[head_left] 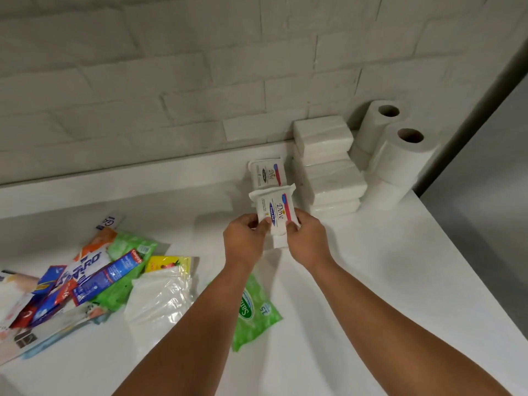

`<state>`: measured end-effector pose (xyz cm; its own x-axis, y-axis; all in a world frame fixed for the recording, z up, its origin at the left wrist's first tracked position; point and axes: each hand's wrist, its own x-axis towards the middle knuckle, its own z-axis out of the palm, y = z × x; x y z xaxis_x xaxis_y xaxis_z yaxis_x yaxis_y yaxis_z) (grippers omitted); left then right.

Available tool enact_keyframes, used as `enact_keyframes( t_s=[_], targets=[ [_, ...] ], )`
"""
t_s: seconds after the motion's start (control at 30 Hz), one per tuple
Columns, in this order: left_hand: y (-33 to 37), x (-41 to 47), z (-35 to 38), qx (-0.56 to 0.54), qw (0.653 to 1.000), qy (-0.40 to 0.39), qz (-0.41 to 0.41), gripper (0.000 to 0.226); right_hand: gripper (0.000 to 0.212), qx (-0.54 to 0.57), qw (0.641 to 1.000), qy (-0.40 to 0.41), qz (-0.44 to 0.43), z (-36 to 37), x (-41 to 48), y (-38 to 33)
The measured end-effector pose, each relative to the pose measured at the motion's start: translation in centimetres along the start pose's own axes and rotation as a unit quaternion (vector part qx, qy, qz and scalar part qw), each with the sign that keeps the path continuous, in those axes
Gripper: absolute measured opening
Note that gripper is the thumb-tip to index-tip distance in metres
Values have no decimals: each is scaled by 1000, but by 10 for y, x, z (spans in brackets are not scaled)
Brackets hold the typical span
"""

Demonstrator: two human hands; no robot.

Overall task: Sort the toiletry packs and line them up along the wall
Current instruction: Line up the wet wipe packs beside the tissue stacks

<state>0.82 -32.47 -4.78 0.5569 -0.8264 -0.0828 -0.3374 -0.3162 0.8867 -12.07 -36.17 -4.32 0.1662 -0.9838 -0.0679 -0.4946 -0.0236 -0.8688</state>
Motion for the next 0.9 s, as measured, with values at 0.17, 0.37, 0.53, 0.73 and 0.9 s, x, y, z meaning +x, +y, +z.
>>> enact_keyframes(
  t_s=[0.17,0.37,0.53,0.73,0.9],
  targets=[
    [-6,1,9,-9,999,20,-24,17,35,-11,1000,-9,1,3,8,6],
    [-3,1,19,-27,998,28,-57,15,36,-35,999,-25,9,-3,22,11],
    [-3,6,19,-8,998,41,-55,18,37,-66,996,-53,2,-4,25,7],
    [-1,6,19,-3,997,41,-62,21,38,-57,995,-77,22,-8,30,2],
    [1,3,15,-6,998,21,-65,25,39,-50,994,-86,42,-10,26,-3]
  ],
)
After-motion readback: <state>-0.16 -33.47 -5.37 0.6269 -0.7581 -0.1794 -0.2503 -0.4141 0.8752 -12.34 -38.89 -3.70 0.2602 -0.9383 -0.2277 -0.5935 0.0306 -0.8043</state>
